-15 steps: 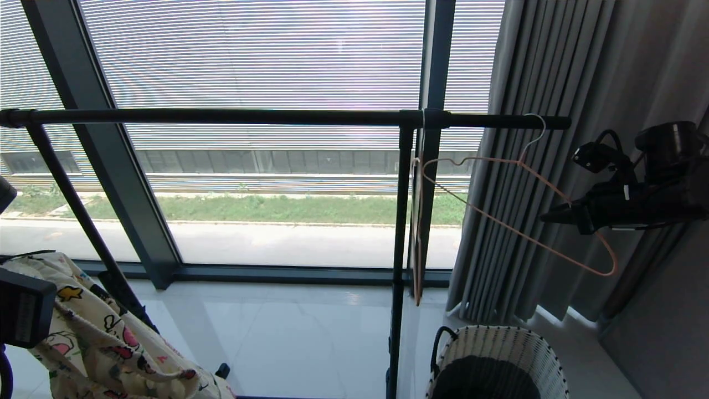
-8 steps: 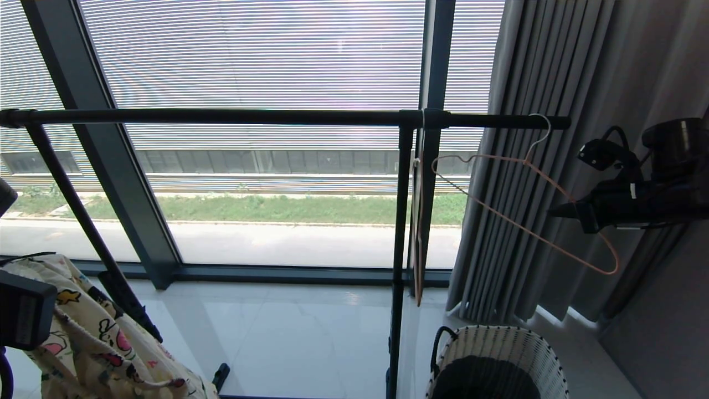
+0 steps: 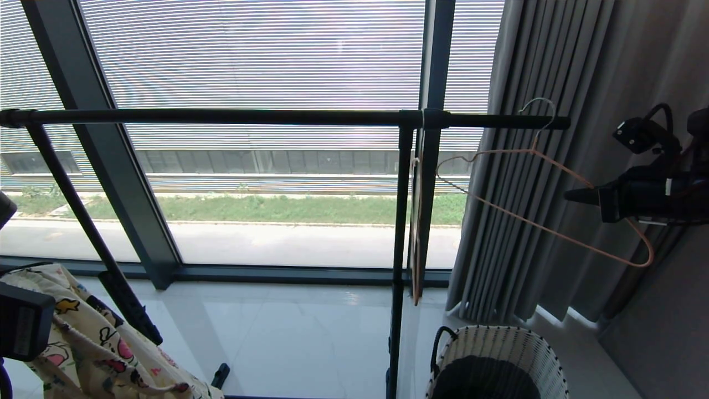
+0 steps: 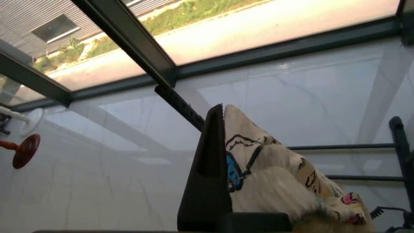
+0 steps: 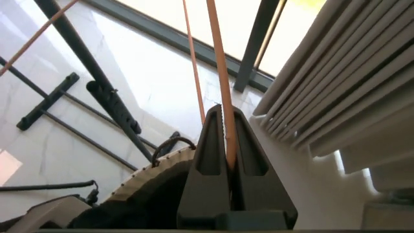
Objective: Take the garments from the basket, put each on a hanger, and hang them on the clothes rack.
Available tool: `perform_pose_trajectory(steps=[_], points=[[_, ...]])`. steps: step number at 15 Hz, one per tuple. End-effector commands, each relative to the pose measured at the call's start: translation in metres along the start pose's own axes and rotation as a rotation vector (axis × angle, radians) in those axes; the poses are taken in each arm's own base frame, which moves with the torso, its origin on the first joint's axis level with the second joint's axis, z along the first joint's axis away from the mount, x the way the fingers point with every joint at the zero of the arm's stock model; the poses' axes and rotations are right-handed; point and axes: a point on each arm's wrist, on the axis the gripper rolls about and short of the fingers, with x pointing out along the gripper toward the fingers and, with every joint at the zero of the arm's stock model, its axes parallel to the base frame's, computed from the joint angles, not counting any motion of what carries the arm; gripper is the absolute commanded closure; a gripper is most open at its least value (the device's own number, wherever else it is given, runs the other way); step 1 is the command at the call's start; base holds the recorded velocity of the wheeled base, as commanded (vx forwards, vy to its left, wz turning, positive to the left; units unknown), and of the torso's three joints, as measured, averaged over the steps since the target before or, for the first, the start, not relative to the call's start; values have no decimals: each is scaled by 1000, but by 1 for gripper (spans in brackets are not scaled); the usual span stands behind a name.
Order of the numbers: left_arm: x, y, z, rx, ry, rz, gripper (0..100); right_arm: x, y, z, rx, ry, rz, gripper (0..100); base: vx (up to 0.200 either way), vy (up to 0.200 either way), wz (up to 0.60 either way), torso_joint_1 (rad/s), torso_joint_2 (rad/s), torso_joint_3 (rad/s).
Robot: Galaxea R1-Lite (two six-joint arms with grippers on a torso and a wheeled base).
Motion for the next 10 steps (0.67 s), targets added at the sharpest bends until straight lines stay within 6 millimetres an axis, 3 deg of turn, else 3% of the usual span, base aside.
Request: perform_pose_trajectory(steps=[1,6,10], points=[[-1,0,0,-2,-1,3,100,-15,10,0,6,-49,-15,100,0,0,0,0,0,0],[-1,1,-1,-3,5,17,100,-45,25,3,59,-102,-59,100,0,0,0,0,0,0],[2,6,-2,-13,38,81,100,-66,40,-7,72,-100,-169,100,0,0,0,0,0,0]])
